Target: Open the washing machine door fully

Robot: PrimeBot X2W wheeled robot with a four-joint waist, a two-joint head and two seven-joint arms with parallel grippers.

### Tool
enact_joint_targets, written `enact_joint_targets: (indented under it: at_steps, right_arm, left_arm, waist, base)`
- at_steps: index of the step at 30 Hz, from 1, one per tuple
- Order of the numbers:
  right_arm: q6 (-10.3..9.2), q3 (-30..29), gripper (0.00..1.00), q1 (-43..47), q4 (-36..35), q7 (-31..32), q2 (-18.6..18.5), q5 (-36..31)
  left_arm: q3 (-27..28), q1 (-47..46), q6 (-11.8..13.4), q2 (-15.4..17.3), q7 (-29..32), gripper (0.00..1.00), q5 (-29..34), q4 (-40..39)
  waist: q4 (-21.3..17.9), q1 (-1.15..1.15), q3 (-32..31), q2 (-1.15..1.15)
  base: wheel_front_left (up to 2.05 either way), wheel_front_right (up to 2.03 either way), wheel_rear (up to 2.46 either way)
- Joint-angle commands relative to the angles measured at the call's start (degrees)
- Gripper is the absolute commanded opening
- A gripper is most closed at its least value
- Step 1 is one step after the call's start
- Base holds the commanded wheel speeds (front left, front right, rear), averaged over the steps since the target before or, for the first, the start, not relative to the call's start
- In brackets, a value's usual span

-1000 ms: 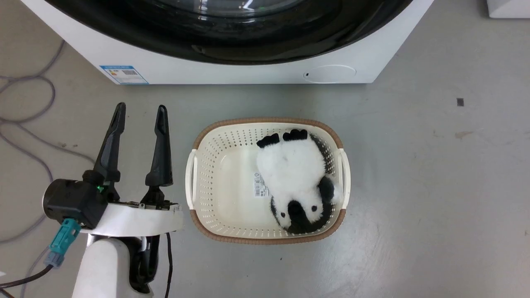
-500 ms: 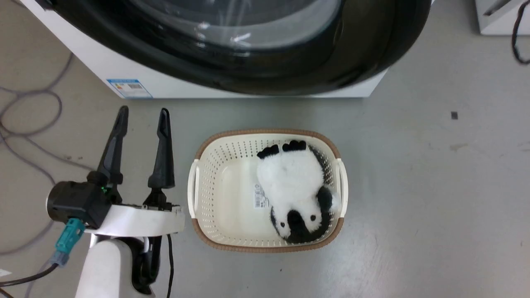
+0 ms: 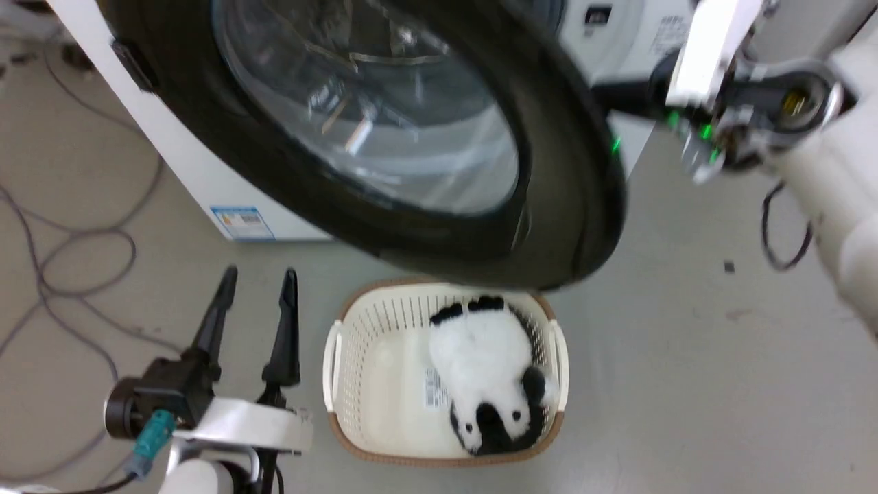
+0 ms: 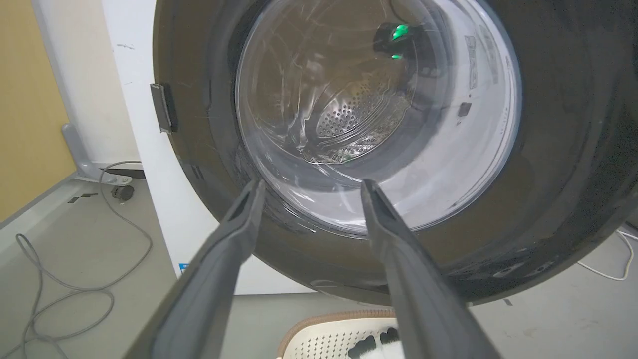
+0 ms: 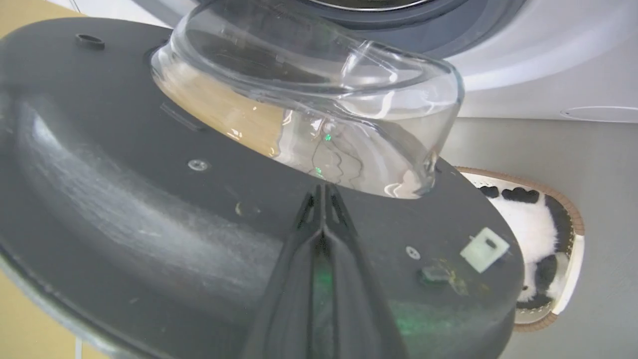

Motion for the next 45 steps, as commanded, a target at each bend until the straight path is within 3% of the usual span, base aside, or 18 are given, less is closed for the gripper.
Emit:
enact_joint_targets:
  at_steps: [1, 12, 24, 32, 36, 37, 39, 40, 41, 45]
  right_arm:
    - [0.07, -0.1, 0.0, 1.6, -0.8, 0.1, -0.2, 0.4]
    - [0.07, 2.4, 0.0, 14.9, -14.9, -0.2, -2.6, 3.5]
    - [0.07, 9.7, 0.0, 21.4, -30.7, -3.5, -5.8, 7.4]
    - [0.07, 14.2, 0.0, 22.9, -37.9, -10.0, -9.4, 11.6]
    - [0.07, 13.9, 0.0, 24.9, -41.3, -17.9, -11.3, 13.4]
    - [0.07, 13.2, 0.38, 25.8, -42.1, -20.9, -11.6, 13.9]
    - [0.07, 11.6, 0.51, 27.8, -43.9, -26.6, -12.4, 14.1]
    - [0.07, 10.5, 0.84, 29.2, -44.7, -29.9, -12.7, 14.2]
    - [0.07, 9.6, 1.0, 30.7, -45.6, -32.6, -13.1, 14.3]
    - [0.07, 6.1, 1.0, 38.8, -49.8, -43.1, -14.2, 14.2]
  left_arm:
    - [-0.1, 0.6, -0.3, 0.0, -0.2, 1.0, 0.4, 0.2]
    - [-1.5, 4.9, 0.4, -0.1, -0.2, 1.0, 1.1, 2.2]
    - [-3.3, 6.6, 1.2, -0.1, -0.2, 1.0, 0.9, 2.8]
    - [-3.7, 7.1, 1.8, -0.1, -0.2, 1.0, 0.4, 2.7]
    - [-3.6, 7.1, 1.9, -0.1, -0.2, 1.0, 0.3, 2.6]
    - [-3.5, 7.1, 2.0, -0.1, -0.2, 1.0, 0.3, 2.6]
    - [-3.3, 7.2, 2.1, -0.1, -0.2, 1.0, 0.2, 2.5]
    - [-3.3, 7.2, 2.1, -0.1, -0.2, 1.0, 0.2, 2.5]
    - [-3.3, 7.2, 2.2, -0.1, -0.2, 1.0, 0.2, 2.5]
    - [-3.5, 7.3, 2.3, -0.1, -0.2, 1.0, 0.1, 2.7]
  waist:
    - [0.1, 0.0, -2.2, 0.0]
    - [0.7, 0.0, -7.8, 0.0]
    - [1.7, 0.0, -10.2, 0.0]
    - [1.3, 0.0, -10.3, 0.0]
    - [0.7, 0.0, -10.1, 0.0]
    - [0.5, 0.0, -10.1, 0.0]
    - [0.0, 0.0, -9.9, 0.0]
    - [-0.2, 0.0, -10.0, 0.0]
    - [-0.3, 0.0, -10.0, 0.0]
    - [-0.6, 0.0, -10.2, 0.0]
  base:
    - [0.0, 0.0, 0.0]
    - [0.0, 0.0, 0.0]
    - [0.0, 0.0, 0.0]
    - [0.0, 0.0, 0.0]
    - [0.0, 0.0, 0.0]
    - [0.0, 0.0, 0.0]
    - [0.0, 0.0, 0.0]
    - [0.0, 0.0, 0.0]
    - [0.0, 0.0, 0.0]
    - [0.0, 0.0, 0.0]
